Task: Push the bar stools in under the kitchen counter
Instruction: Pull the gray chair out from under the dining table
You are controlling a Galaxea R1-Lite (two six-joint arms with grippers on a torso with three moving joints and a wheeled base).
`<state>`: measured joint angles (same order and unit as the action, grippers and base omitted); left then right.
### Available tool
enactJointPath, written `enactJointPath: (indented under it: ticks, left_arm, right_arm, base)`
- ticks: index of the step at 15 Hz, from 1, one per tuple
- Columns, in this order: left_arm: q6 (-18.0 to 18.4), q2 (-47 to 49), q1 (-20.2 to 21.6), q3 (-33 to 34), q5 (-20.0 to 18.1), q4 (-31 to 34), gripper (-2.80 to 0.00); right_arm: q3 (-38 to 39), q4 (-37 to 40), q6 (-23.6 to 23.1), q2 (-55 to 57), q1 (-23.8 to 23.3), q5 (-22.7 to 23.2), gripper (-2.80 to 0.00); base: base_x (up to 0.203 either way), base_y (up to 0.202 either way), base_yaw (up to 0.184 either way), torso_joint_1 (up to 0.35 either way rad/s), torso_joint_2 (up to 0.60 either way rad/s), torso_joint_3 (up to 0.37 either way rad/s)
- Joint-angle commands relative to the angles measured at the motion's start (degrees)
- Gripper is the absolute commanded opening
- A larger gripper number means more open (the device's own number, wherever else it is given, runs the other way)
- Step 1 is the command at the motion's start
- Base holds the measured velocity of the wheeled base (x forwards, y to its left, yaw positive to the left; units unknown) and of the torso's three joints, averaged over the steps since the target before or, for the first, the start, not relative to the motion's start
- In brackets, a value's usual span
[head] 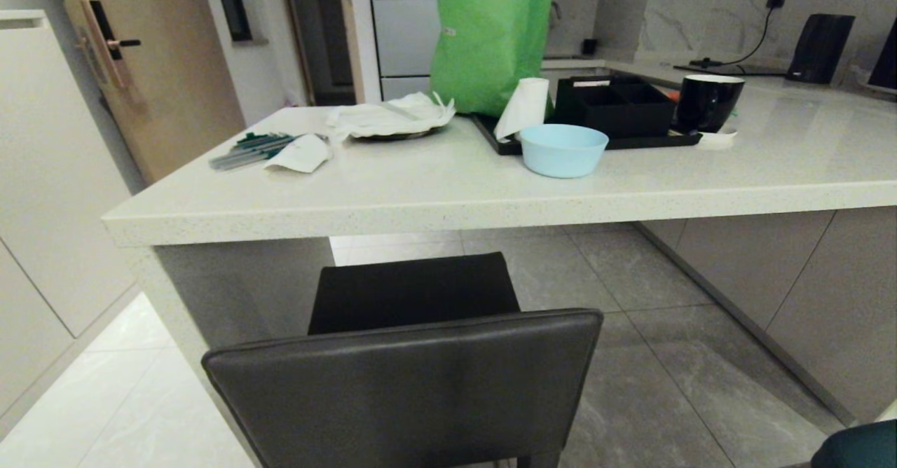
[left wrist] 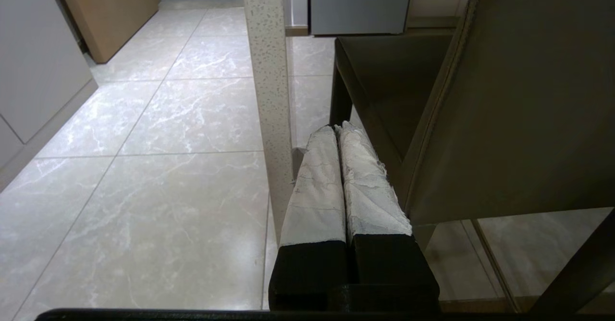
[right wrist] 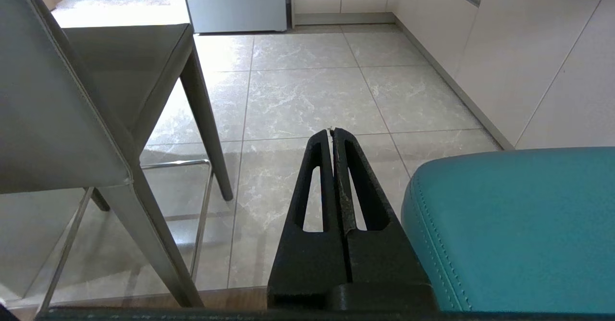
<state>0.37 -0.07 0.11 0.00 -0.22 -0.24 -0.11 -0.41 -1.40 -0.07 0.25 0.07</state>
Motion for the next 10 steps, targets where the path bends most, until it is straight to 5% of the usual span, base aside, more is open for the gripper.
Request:
enactJointPath:
  ticks: [1, 3, 4, 5, 10]
  left_arm:
    - [0.1, 0.1, 0.1, 0.2, 0.0, 0.0, -2.80]
    - [0.0, 0.1, 0.0, 0.3, 0.0, 0.0, -2.80]
    - [0.0, 0.1, 0.0, 0.3, 0.0, 0.0, -2.80]
    - [0.1, 0.1, 0.0, 0.3, 0.0, 0.0, 0.00]
    - [-0.5, 0.1, 0.0, 0.2, 0.0, 0.0, 0.00]
  right_arm:
    - [0.0, -0.1, 0.0, 0.1, 0.0, 0.0, -2.80]
    - [0.0, -0.1, 0.4, 0.1, 0.0, 0.0, -2.80]
    - [0.0, -0.1, 0.4, 0.1, 0.0, 0.0, 0.00]
    - [0.0, -0.1, 0.4, 0.1, 0.0, 0.0, 0.00]
    - [0.0, -0.1, 0.5, 0.1, 0.0, 0.0, 0.00]
  base:
    - [0.000, 0.000, 0.000, 0.000, 0.00, 0.000]
    - [0.000, 0.000, 0.000, 0.000, 0.00, 0.000]
    - [0.000, 0.000, 0.000, 0.000, 0.00, 0.000]
    - [0.000, 0.000, 0.000, 0.000, 0.00, 0.000]
    - [0.000, 0.000, 0.000, 0.000, 0.00, 0.000]
